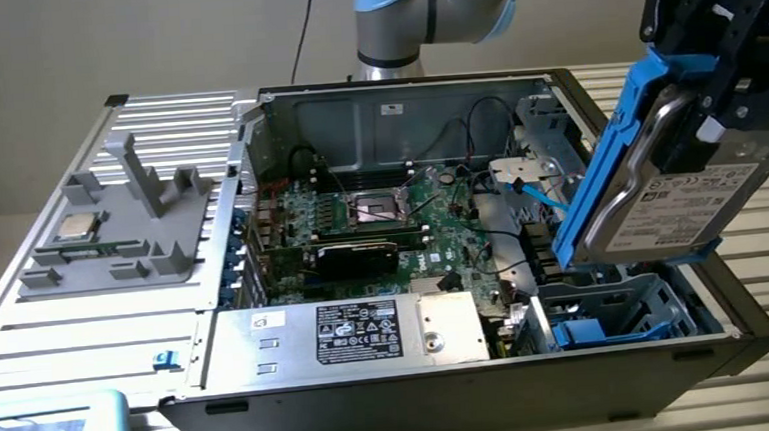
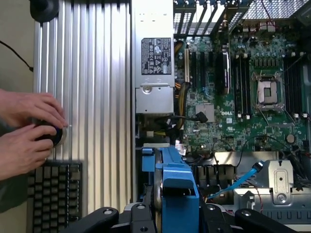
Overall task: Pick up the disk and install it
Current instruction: 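Insert the disk into the insertion slot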
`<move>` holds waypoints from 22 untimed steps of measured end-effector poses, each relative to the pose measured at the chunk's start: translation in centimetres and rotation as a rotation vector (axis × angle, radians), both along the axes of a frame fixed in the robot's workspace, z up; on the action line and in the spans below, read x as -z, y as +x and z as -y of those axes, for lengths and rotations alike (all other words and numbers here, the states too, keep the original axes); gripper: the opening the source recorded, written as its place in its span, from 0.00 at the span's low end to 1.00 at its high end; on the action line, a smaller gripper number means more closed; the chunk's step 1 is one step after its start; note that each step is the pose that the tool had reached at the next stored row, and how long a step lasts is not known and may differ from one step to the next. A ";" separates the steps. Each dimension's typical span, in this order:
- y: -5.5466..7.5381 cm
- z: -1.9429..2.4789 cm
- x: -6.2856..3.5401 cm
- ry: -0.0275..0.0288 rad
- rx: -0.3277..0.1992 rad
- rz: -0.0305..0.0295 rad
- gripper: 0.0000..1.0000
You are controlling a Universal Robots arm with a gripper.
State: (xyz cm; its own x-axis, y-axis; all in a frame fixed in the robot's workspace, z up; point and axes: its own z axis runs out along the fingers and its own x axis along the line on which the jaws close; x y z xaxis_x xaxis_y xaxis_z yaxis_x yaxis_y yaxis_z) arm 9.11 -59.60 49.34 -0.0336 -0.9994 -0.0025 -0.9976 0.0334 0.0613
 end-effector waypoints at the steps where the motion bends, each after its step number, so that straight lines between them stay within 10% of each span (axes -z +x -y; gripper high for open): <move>1: 0.1 0.00 0.14 -0.0002 0.001 -0.0001 0.37; 18: 0.6 0.01 2.18 -0.0044 0.019 -0.0047 0.37; 22: 0.6 -0.14 2.40 -0.0379 0.019 -0.0044 0.37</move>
